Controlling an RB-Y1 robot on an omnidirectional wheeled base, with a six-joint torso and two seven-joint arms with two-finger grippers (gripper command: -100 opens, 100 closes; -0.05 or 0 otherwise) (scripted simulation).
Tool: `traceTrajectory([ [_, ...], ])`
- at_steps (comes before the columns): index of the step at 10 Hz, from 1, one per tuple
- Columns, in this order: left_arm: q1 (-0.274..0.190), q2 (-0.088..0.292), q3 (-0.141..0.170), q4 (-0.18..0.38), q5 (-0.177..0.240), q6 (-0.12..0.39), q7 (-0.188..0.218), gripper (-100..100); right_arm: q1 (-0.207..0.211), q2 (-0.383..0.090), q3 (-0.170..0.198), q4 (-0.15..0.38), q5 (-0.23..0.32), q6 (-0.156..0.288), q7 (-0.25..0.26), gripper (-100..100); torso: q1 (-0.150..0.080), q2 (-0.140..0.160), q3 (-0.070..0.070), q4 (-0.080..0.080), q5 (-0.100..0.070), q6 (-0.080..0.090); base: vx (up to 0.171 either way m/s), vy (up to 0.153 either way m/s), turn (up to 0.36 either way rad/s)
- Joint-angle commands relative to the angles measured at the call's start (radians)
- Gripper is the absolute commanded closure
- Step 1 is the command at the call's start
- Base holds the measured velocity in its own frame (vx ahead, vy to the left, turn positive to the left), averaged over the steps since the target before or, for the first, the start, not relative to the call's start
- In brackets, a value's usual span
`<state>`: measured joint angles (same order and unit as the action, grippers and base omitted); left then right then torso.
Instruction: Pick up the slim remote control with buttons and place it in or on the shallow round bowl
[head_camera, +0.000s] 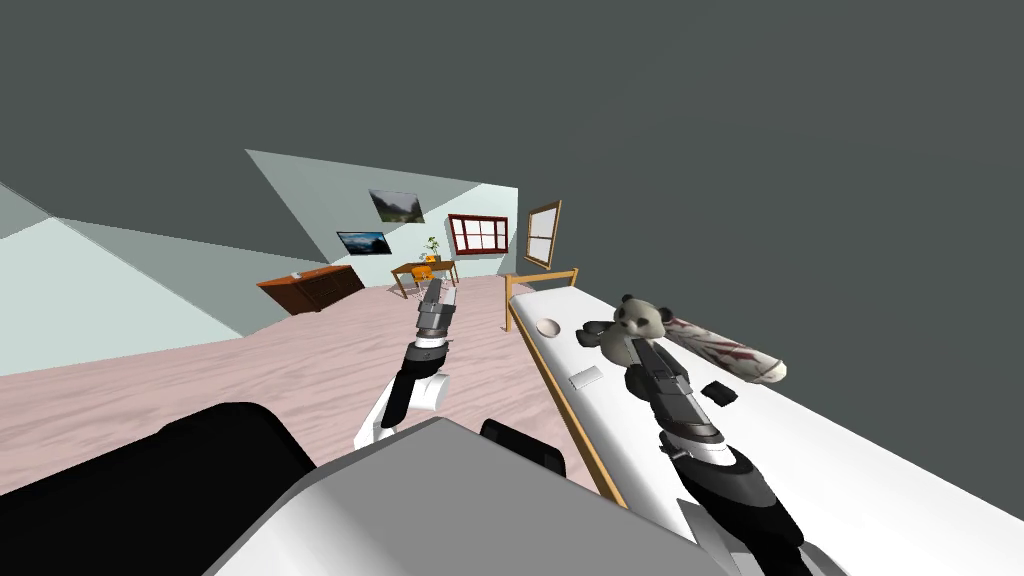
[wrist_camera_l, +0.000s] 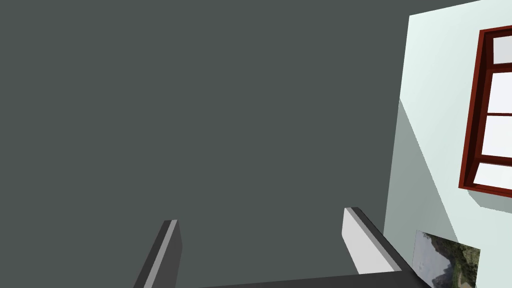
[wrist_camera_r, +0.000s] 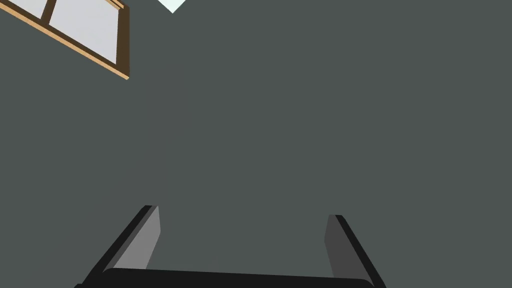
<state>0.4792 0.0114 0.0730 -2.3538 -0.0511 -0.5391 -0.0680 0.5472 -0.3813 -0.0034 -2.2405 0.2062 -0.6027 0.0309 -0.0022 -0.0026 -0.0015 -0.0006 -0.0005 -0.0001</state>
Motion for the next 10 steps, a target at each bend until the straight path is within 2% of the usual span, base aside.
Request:
traceTrajectory([
  [1, 0.000, 0.000, 0.000, 0.000, 0.000, 0.000, 0.000, 0, 0.001, -0.037, 0.012, 0.018, 0.035, -0.001, 0.011, -100, 0.000, 0.000, 0.000, 0.000, 0.000, 0.000, 0.037, -0.026, 0.025],
  [2, 0.000, 0.000, 0.000, 0.000, 0.000, 0.000, 0.000, 0, 0.006, -0.075, 0.020, 0.044, 0.071, -0.002, 0.020, -100, 0.000, 0.000, 0.000, 0.000, 0.000, 0.000, 0.037, -0.025, 0.060],
  [3, 0.000, 0.000, 0.000, 0.000, 0.000, 0.000, 0.000, 0, 0.006, -0.086, 0.020, 0.044, 0.078, -0.002, 0.020, -100, 0.000, 0.000, 0.000, 0.000, 0.000, 0.000, 0.029, -0.018, 0.031],
  [4, 0.000, 0.000, 0.000, 0.000, 0.000, 0.000, 0.000, 0, 0.012, -0.121, 0.028, 0.071, 0.120, -0.003, 0.030, -100, 0.001, 0.000, 0.000, 0.000, 0.000, 0.000, 0.033, -0.021, 0.077],
  [5, 0.000, 0.000, 0.000, 0.000, 0.000, 0.000, 0.000, 0, 0.012, -0.135, 0.028, 0.071, 0.123, -0.003, 0.030, -100, 0.000, 0.000, 0.000, 0.000, 0.000, 0.000, 0.026, -0.018, 0.035],
  [6, 0.000, 0.000, 0.000, 0.000, 0.000, 0.000, 0.000, 0, 0.017, -0.174, 0.036, 0.100, 0.164, -0.003, 0.041, -100, 0.001, 0.001, 0.000, 0.000, 0.000, 0.000, 0.034, -0.013, 0.066],
  [7, 0.000, 0.000, 0.000, 0.000, 0.000, 0.000, 0.000, 0, 0.017, -0.184, 0.036, 0.100, 0.171, -0.003, 0.041, -100, 0.001, 0.000, 0.000, 0.000, 0.000, 0.000, 0.031, -0.014, 0.045],
  [8, 0.000, 0.000, 0.000, 0.000, 0.000, 0.000, 0.000, 0, 0.022, -0.225, 0.045, 0.130, 0.211, -0.003, 0.052, -100, 0.001, 0.000, 0.000, 0.000, 0.000, 0.000, 0.035, -0.019, 0.081],
  [9, 0.000, 0.000, 0.000, 0.000, 0.000, 0.000, 0.000, 0, 0.022, -0.233, 0.045, 0.130, 0.220, -0.003, 0.052, -100, 0.001, 0.000, 0.000, 0.000, 0.000, 0.000, 0.032, -0.010, 0.042],
  [10, 0.000, 0.000, 0.000, 0.000, 0.000, 0.000, 0.000, 0, 0.028, -0.273, 0.055, 0.162, 0.260, -0.003, 0.064, -100, 0.001, 0.000, 0.000, 0.000, 0.000, 0.000, 0.043, 0.000, 0.111],
])
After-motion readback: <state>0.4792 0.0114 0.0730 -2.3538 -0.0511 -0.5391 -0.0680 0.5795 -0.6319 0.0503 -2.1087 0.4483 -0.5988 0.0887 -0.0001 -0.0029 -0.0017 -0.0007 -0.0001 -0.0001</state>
